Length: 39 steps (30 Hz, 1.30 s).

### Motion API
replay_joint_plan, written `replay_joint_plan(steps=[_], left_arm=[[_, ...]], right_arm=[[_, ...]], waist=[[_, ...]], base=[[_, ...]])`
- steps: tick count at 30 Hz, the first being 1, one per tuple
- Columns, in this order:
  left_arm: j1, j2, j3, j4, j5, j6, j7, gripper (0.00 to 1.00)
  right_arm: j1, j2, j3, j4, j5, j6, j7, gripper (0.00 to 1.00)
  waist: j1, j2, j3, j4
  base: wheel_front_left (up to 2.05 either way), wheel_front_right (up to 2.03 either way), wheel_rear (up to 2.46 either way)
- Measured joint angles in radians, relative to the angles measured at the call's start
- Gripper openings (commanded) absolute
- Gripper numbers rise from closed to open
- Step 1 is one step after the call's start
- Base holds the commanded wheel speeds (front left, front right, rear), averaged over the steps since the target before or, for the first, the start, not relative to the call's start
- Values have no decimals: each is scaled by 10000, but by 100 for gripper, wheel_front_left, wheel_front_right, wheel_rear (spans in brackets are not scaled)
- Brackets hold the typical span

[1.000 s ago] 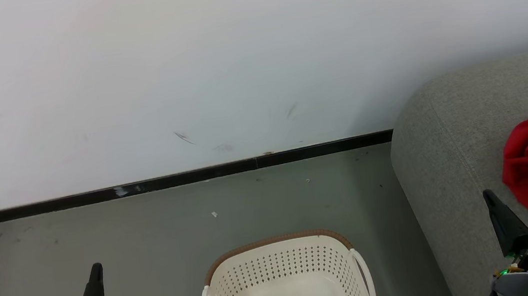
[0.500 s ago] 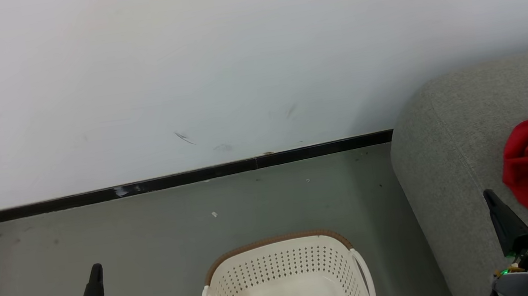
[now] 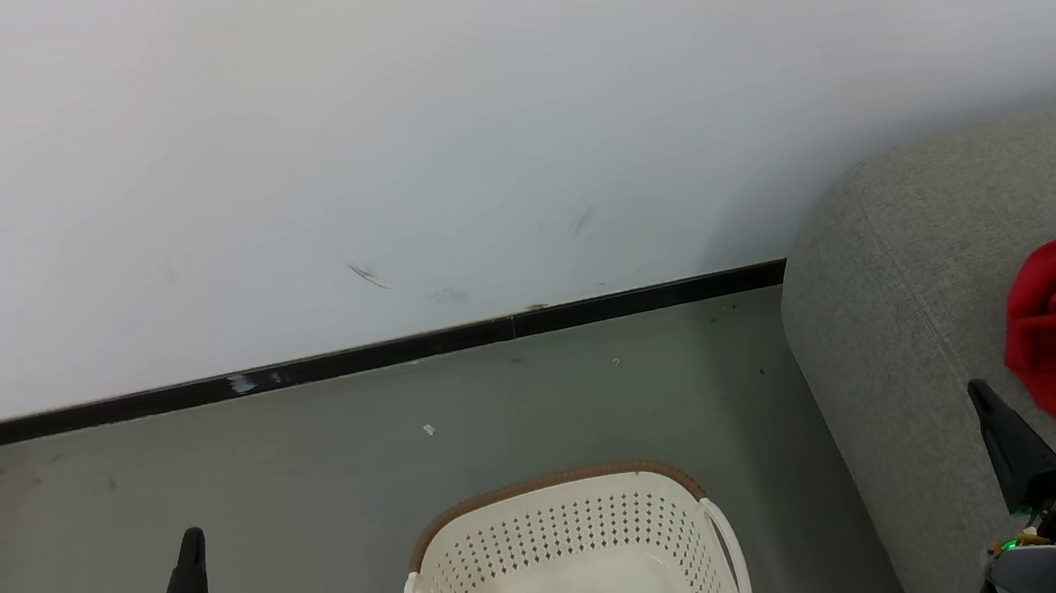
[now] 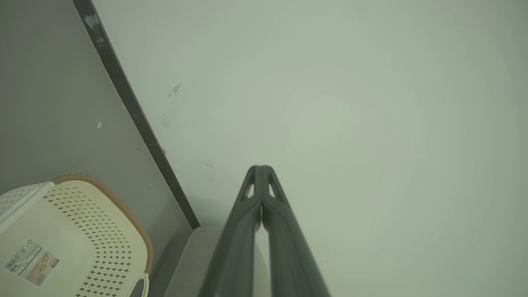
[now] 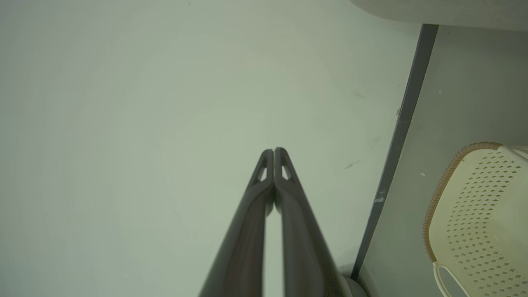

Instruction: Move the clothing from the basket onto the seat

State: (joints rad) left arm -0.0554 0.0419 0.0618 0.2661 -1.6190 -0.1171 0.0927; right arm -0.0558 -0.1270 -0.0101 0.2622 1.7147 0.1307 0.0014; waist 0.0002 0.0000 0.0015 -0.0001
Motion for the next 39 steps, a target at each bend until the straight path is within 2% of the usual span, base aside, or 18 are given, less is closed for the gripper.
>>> replay_joint_plan(steps=[39], left_arm=[[-5, -2, 12, 46, 0, -2, 31, 0]], right_arm=[[-1, 19, -35, 8, -4, 0, 84, 0]], waist=[[0, 0, -1, 0]], base=[[0, 0, 0]])
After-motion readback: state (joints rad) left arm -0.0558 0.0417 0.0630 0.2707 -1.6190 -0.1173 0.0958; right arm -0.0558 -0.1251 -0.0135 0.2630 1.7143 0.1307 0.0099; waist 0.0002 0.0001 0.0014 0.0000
